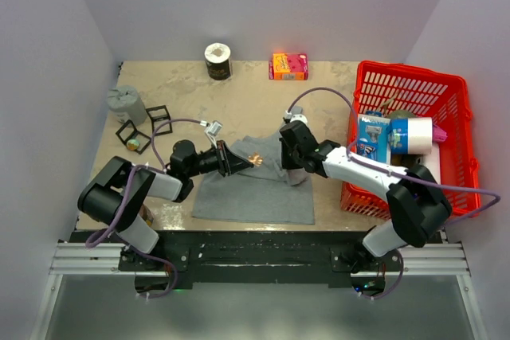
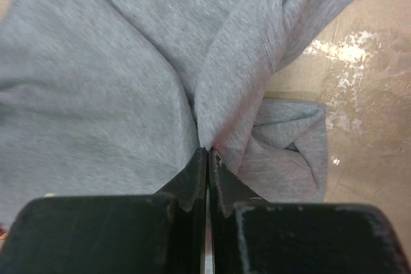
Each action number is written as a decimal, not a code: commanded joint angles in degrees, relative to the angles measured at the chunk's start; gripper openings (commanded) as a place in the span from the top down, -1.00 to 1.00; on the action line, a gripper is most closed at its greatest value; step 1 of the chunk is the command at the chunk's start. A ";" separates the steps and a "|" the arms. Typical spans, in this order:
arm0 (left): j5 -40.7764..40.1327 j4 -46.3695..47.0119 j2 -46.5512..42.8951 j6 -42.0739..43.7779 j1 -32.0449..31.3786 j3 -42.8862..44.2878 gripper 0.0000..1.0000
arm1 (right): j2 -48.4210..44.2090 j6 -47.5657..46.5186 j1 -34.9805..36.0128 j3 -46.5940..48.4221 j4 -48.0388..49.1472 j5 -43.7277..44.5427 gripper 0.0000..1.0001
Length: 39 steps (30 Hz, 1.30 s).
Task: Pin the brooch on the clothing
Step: Pick up the crumpled clothing from the flattened clothing, then cross the brooch over the flattened clothing.
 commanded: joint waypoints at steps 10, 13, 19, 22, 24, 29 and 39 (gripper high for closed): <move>7.62 31.52 11.12 -17.65 -0.78 -0.42 1.00 | -12.86 3.66 -7.29 -5.33 12.70 -12.42 1.00; 6.75 29.88 10.69 -17.24 -1.04 -0.68 1.00 | -12.25 3.93 -7.47 -5.68 14.02 -14.44 1.00; 4.99 22.41 7.96 -13.72 -1.04 -0.07 1.00 | -11.19 4.63 -7.56 -5.86 16.31 -19.36 1.00; 3.59 21.18 7.96 -13.28 -1.13 0.02 1.00 | -10.84 4.89 -7.55 -6.21 16.93 -21.20 1.00; 2.97 20.56 7.88 -12.84 -1.13 0.28 1.00 | -10.75 5.07 -7.56 -6.30 17.01 -22.00 1.00; 2.00 20.47 7.53 -12.84 -1.13 0.37 1.00 | -10.67 5.60 -7.55 -6.74 18.42 -23.67 1.00; 1.56 21.09 6.56 -13.01 -1.13 0.20 1.00 | -9.87 6.65 -7.55 -7.26 19.83 -25.78 1.00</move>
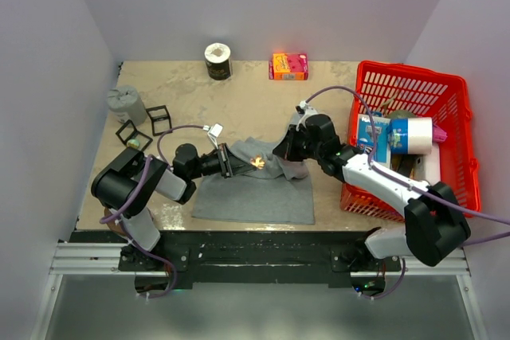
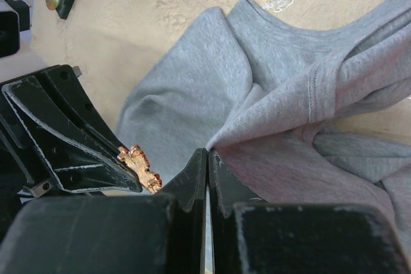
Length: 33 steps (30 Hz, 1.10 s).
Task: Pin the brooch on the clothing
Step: Cross the brooch over the flattened clothing.
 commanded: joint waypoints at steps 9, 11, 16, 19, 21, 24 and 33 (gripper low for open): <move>-0.80 8.10 -1.97 1.98 -0.30 0.98 1.00 | 0.53 1.72 -0.04 -0.16 4.42 -3.38 1.00; -0.72 8.09 -2.05 2.07 -0.30 0.99 1.00 | 0.70 1.80 0.05 -0.16 4.60 -3.82 1.00; -0.63 9.15 -1.79 1.63 -0.47 0.99 1.00 | 1.14 2.07 -0.04 -0.34 5.30 -4.53 1.00; -0.63 9.32 -1.61 1.54 -0.56 1.07 1.00 | 1.41 2.16 0.05 -0.34 5.39 -4.88 1.00; -0.72 9.41 -1.27 1.63 -0.65 1.16 1.00 | 1.58 2.42 0.05 -0.34 5.65 -5.23 1.00; -0.72 9.85 -0.30 1.37 -1.18 1.86 1.00 | 1.76 2.59 -0.04 -0.34 5.83 -5.58 1.00; -2.82 8.98 0.58 1.37 -1.88 1.43 1.00 | 1.41 2.86 0.05 -0.25 5.74 -6.02 1.00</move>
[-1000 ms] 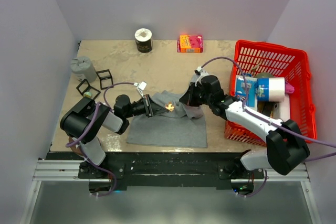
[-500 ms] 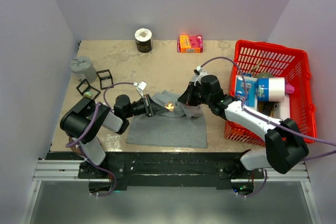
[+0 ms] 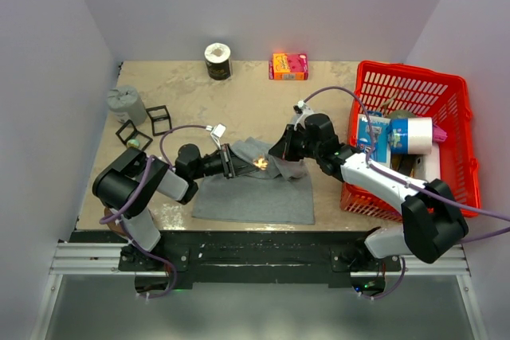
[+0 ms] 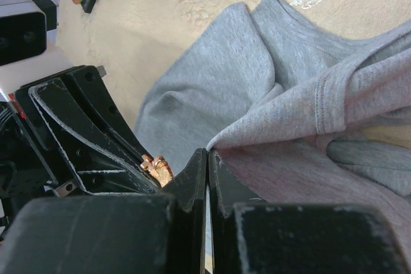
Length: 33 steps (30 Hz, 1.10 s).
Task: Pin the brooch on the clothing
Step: Cross the brooch over the flattened clothing.
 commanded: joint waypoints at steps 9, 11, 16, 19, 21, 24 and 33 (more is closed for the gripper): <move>-4.37 8.27 1.92 0.73 -0.09 1.36 1.00 | -1.02 0.48 -0.04 -0.47 2.11 -1.43 1.00; -4.72 7.66 2.27 0.91 -0.09 1.54 1.00 | -0.85 0.65 -0.04 -0.64 2.37 -1.52 1.00; -5.86 5.82 2.45 1.60 -0.09 2.41 1.00 | -0.23 0.74 -0.04 -0.73 2.73 -1.95 1.00; -6.30 5.02 2.54 1.96 0.00 3.38 1.00 | -0.14 0.91 0.05 -0.82 3.08 -2.22 1.00; -6.21 4.41 2.71 2.05 -0.09 4.08 1.00 | -0.14 0.91 -0.04 -0.91 3.16 -2.31 1.00; -6.65 3.44 2.80 2.40 -0.09 4.09 1.00 | 0.21 1.09 -0.04 -0.82 3.43 -2.75 1.00; -7.36 -0.43 2.45 3.98 -0.18 5.05 1.00 | 0.74 1.79 0.23 -0.91 4.57 -3.80 1.00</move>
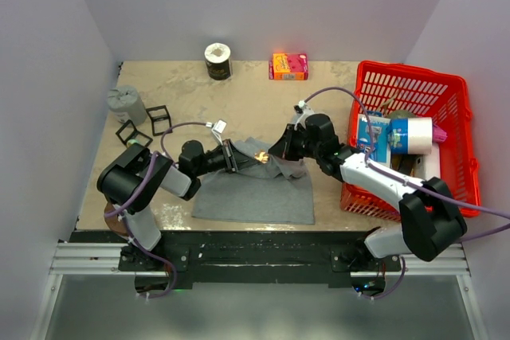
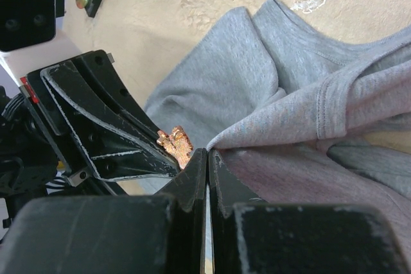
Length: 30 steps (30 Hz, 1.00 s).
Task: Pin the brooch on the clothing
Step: Cross the brooch over the flattened clothing.
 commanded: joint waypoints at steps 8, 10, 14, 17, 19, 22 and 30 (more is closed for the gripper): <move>-2.72 0.55 1.12 2.69 -0.44 3.02 1.00 | 0.63 1.40 0.93 -0.17 2.85 -3.58 1.00; -2.64 1.16 1.74 2.34 -0.70 3.46 1.00 | 1.06 1.75 1.10 -0.25 3.55 -3.94 1.00; -2.11 4.23 3.06 1.03 -0.97 3.73 1.00 | 0.98 2.19 1.28 -0.43 3.90 -3.85 1.00; -1.76 5.91 3.50 0.76 -0.97 3.12 1.00 | 0.28 1.58 1.28 -0.25 2.85 -2.62 1.00; -1.67 6.35 3.58 1.37 -0.88 3.03 1.00 | -0.16 0.97 1.28 0.27 1.71 -1.66 1.00; -0.88 8.36 4.11 1.46 -0.88 3.11 1.00 | -1.13 0.26 1.28 0.89 0.31 -0.25 1.00; 1.23 13.73 6.22 0.58 -0.70 2.94 1.00 | -5.78 -1.41 1.19 0.98 -4.36 7.30 0.07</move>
